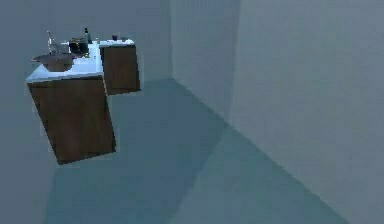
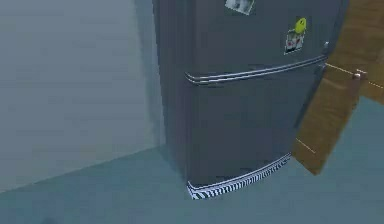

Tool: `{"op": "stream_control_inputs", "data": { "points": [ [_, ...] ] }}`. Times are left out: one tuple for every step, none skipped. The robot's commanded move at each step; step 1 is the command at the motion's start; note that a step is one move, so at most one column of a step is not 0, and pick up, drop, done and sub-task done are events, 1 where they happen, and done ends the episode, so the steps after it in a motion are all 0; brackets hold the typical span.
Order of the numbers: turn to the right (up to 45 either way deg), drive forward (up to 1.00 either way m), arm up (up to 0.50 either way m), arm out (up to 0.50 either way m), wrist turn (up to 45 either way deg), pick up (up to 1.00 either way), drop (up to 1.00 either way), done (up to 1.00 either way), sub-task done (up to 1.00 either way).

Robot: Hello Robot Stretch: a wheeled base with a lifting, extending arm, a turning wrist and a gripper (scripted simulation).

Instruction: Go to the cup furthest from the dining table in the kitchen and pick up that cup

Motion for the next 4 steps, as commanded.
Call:
{"op": "stream_control_inputs", "data": {
  "points": [
    [0.0, 1.0, 0.0, 0.0, 0.0, 0.0, 0.0, 0.0, 0.0],
    [0.0, 0.9, 0.0, 0.0, 0.0, 0.0, 0.0, 0.0, 0.0],
    [-30.0, 0.0, 0.0, 0.0, 0.0, 0.0, 0.0, 0.0, 0.0],
    [0.0, 1.0, 0.0, 0.0, 0.0, 0.0, 0.0, 0.0, 0.0]
  ]
}}
